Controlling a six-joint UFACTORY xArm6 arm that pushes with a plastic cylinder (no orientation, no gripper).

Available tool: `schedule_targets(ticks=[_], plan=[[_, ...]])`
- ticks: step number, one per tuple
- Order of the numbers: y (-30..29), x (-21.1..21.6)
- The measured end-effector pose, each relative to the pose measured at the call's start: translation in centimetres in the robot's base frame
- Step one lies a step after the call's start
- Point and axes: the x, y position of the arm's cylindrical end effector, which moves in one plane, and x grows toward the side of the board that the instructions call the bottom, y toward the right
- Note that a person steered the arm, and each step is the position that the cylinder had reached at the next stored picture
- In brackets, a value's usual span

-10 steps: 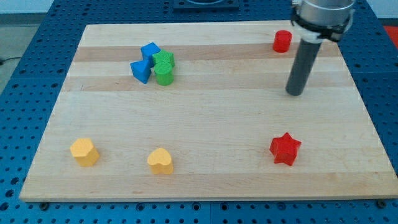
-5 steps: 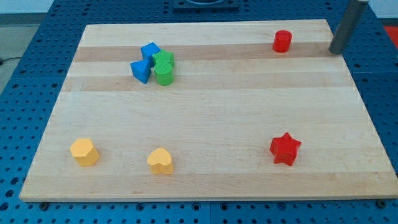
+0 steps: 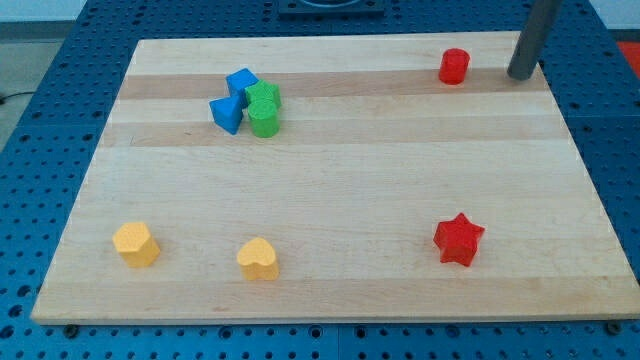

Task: Push red circle diagonally above red star

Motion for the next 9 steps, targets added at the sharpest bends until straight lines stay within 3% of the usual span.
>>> schedule_targets(ticks=[3,6,7,8,9], plan=[[-2.2,-3.0],[-10.3,1.5],[-9.3,-1.9],[-12.4,-2.3],[-14.5,0.6]])
